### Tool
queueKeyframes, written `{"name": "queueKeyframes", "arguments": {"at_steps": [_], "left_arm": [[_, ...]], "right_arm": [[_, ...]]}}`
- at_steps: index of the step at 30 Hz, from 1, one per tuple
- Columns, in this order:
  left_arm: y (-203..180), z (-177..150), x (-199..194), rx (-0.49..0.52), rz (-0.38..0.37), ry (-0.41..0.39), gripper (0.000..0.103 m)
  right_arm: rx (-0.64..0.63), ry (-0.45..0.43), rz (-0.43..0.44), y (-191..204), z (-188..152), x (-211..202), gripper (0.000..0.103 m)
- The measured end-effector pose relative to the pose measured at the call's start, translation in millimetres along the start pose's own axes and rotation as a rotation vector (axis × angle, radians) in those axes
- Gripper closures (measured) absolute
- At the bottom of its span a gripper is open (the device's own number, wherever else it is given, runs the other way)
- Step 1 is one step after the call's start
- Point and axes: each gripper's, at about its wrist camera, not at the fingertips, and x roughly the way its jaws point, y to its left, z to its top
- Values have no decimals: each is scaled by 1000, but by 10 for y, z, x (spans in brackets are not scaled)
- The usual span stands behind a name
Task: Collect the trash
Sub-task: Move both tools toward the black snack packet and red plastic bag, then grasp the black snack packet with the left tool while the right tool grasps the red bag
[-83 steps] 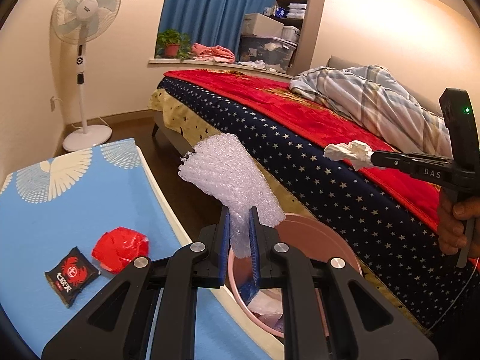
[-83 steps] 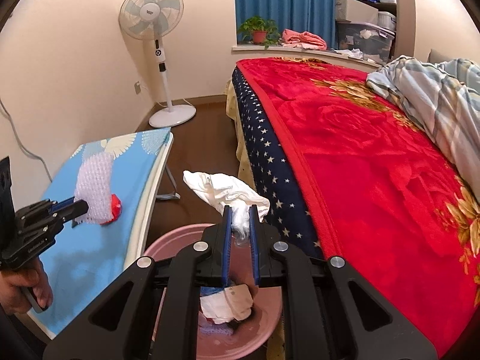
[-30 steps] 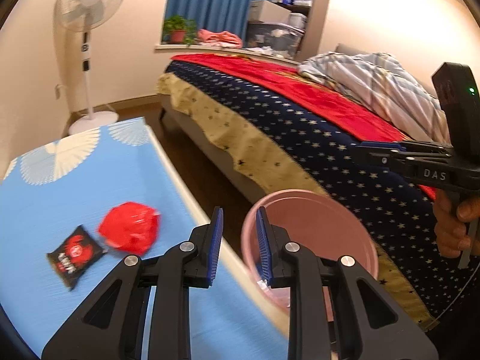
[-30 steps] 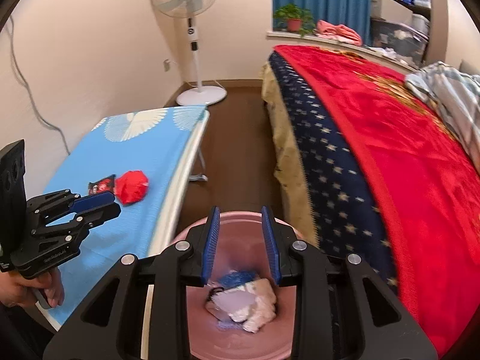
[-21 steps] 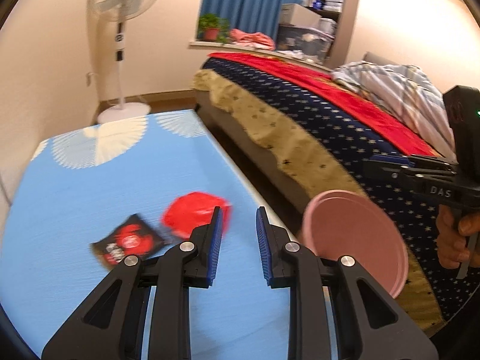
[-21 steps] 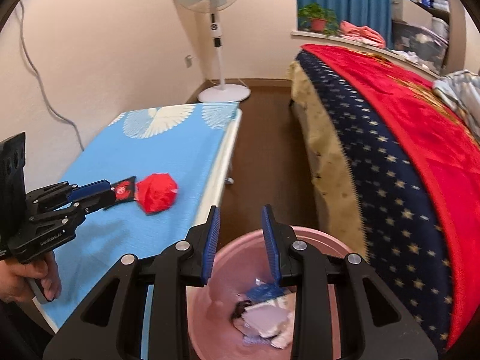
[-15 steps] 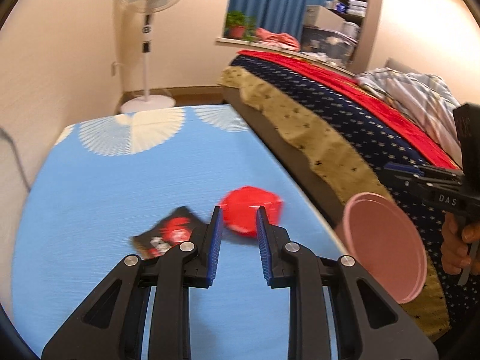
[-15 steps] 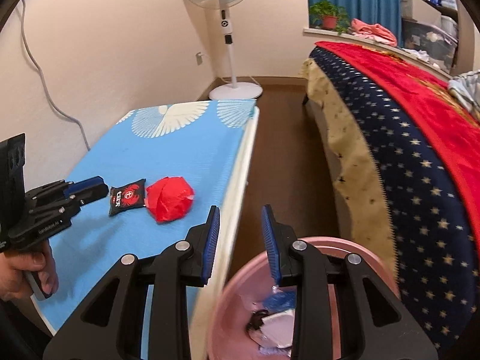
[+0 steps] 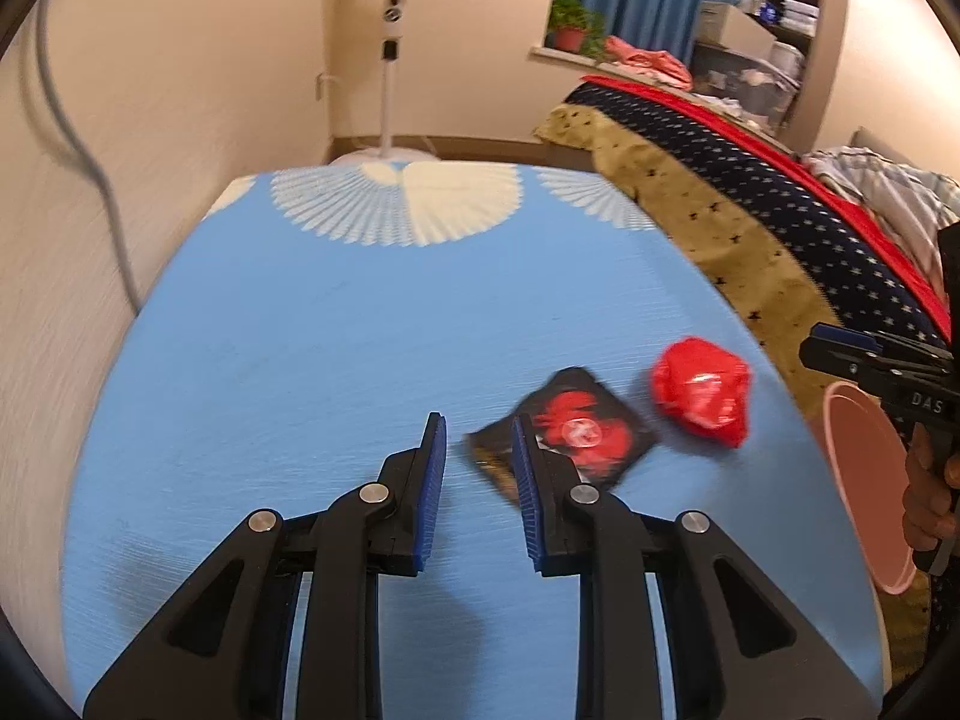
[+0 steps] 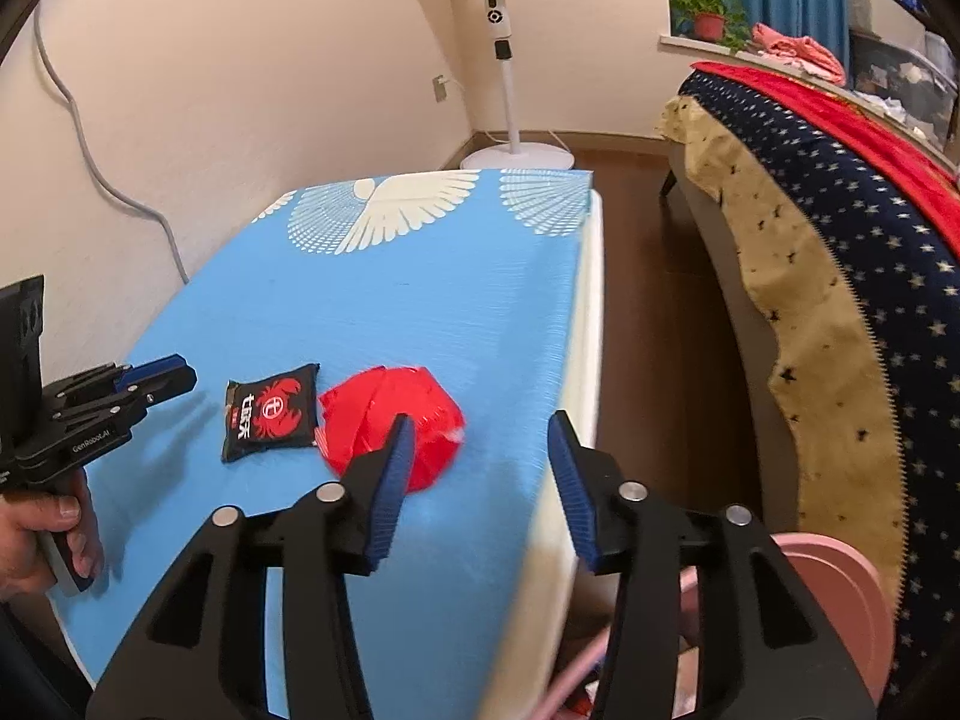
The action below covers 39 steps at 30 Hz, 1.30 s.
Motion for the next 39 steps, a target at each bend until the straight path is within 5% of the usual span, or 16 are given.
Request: {"name": "queueKeyframes", "arguments": {"at_steps": [5,15,22,24,26,36,39], "left_arm": [[105,-6,138,-48,-10,25,80],[-12,-48,406,-55,-29,102,81],[-12,-43,398,-59,-41,105,102],[-18,-31,380,-54,-34,101,103],[-34,-8,340,-54,-36,88,103],[-85,127,84,-40,-31,19,103],[-65,140,11,-40,-26,6,103]], "right_arm": [[43,29,30,15,23,233,39],[69,82,66,90,17,559,40],[38,78,88,145,25,526,63],[39,71,85,146,29,496,75],[44,69,82,126,36,464,99],[52,26,80,129,91,227,103],[21,48,69,207,78,234,90]]}}
